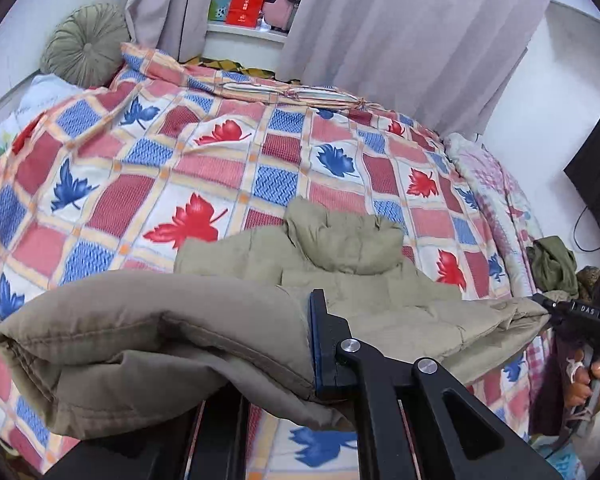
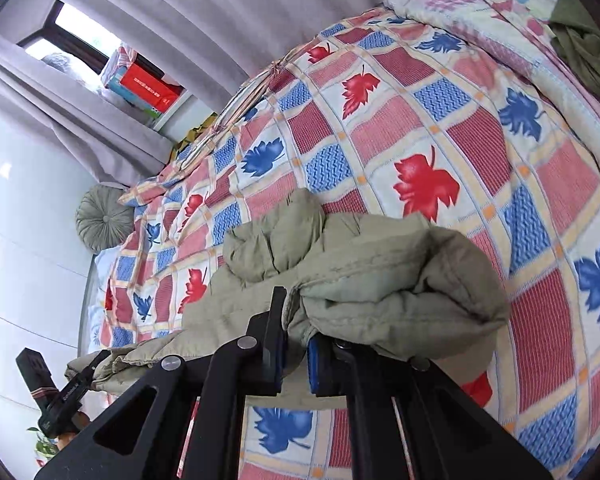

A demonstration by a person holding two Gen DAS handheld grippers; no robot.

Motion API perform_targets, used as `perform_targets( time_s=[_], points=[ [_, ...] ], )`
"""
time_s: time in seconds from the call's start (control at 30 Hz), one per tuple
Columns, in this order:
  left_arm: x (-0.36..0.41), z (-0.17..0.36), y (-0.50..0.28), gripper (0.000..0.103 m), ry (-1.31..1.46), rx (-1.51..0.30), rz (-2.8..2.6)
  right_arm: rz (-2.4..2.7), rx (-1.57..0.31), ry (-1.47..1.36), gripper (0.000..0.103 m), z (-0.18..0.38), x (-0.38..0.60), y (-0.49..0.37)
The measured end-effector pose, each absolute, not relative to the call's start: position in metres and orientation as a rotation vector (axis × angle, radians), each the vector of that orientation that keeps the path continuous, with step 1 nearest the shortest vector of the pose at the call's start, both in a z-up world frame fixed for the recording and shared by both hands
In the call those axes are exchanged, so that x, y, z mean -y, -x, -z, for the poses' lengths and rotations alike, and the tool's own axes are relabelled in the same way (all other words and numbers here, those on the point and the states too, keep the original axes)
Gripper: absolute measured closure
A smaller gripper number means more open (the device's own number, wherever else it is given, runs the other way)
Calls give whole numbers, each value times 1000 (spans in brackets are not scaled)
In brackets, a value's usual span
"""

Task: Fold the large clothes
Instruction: 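Fold the lifted hem over toward the collar with both tools, then release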

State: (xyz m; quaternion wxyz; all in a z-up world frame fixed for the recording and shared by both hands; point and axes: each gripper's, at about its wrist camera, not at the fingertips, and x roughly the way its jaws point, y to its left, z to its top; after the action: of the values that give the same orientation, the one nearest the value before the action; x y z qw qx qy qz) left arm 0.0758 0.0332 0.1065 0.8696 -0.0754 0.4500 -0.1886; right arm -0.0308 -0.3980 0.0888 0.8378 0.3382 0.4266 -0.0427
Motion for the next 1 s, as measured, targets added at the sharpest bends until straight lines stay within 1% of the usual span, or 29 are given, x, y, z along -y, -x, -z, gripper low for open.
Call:
perform_targets(
  time_s=[0.1,0.3,0.4,0.53,0.63,0.7,0.77,0.8,0.83,0.87,0.9,0.93,0.97,1.0],
  points=[
    [-20,-90,-114,93,133,-951,370,114,-917,-694,94,-72,404,-7],
    [-5,-13,-182,93,119,-1047,319,175,-937,-672,94,-13,406,-59],
    [4,27,-202,93,72,-1074,308,213,-958,-656,94,21,407,-78],
    [15,70,-215,93,38,-1092,253,238,-987,-715,92,65,411,-90],
    [21,90,-217,92,25,-1091,230,257,-980,-780,90,84,413,-89],
    [25,91,-218,92,-19,-1093,229,257,-983,-780,88,85,413,-91],
    [24,83,-218,92,-27,-1092,233,247,-990,-775,84,80,413,-92],
    [21,77,-215,87,-17,-1079,239,239,-989,-775,76,76,413,-91],
    [18,70,-213,81,-5,-1068,249,231,-987,-778,56,72,414,-90],
    [13,63,-209,65,11,-1057,262,216,-982,-786,42,67,414,-88],
    [9,55,-205,33,19,-1048,270,204,-971,-788,27,60,414,-85],
    [5,47,-201,17,11,-1023,255,201,-958,-772,26,52,413,-81],
    [2,37,-196,4,-3,-982,233,197,-953,-758,26,46,411,-78],
    [-1,28,-190,4,-21,-938,219,190,-953,-751,26,42,409,-75]
  ],
)
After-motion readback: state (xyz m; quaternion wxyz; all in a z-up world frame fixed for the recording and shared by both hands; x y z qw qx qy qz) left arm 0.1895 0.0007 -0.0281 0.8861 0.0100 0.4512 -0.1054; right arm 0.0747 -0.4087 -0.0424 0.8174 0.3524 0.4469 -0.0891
